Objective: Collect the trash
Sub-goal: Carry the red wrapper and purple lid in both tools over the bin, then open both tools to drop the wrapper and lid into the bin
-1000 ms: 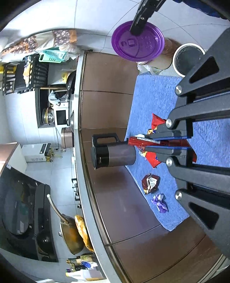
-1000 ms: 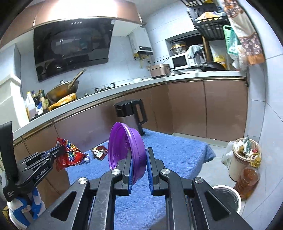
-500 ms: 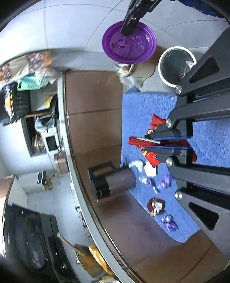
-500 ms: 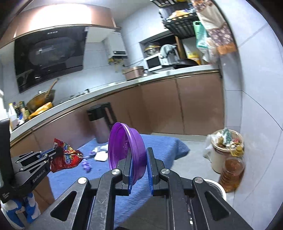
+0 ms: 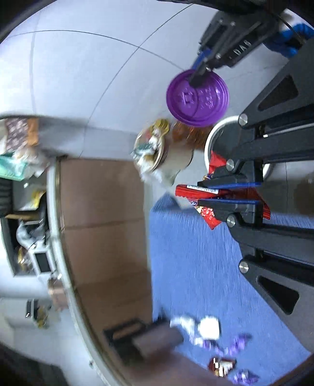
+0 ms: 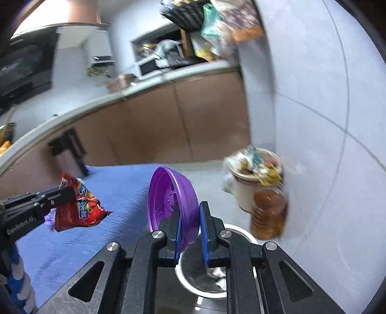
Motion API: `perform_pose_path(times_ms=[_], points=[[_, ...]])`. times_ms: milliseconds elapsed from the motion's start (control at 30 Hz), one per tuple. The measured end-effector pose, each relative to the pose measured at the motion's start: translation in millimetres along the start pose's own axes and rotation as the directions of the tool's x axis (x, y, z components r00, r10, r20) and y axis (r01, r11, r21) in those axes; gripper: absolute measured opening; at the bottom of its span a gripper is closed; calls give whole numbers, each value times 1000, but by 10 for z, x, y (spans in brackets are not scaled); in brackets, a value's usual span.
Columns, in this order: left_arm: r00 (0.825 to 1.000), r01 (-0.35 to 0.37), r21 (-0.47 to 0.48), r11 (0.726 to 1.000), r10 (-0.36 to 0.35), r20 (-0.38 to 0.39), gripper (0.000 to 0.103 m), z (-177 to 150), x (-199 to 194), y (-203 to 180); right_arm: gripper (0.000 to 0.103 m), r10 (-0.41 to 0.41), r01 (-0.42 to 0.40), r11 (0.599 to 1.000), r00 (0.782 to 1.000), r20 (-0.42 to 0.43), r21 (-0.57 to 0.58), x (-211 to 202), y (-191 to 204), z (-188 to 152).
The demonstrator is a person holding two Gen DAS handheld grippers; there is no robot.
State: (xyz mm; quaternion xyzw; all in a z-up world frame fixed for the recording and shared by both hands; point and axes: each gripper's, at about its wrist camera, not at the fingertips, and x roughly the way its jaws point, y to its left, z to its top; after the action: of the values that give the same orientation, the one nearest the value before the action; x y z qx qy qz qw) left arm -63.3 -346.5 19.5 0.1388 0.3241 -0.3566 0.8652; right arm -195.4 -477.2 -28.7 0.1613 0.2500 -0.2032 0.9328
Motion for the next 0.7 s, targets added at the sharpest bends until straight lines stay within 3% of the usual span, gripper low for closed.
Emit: perform_pose_path(times_ms=[100, 267, 500, 700], points=[[996, 62, -9, 998, -63, -64, 8, 28, 397, -145, 13, -55, 56, 998, 998, -44, 19, 187, -194, -83], [981, 103, -26, 994, -106, -160, 8, -6, 1039, -313, 13, -112, 118, 992, 987, -118, 45, 512, -450, -266], [948, 148, -74, 986, -163, -274, 8, -145, 1701, -363, 14, -153, 168, 984, 967, -203, 58, 925, -646, -482], [934, 192, -119, 974, -219, -282, 35, -177, 1829, -333, 25, -157, 182, 981, 951, -268, 69, 1181, -741, -628]])
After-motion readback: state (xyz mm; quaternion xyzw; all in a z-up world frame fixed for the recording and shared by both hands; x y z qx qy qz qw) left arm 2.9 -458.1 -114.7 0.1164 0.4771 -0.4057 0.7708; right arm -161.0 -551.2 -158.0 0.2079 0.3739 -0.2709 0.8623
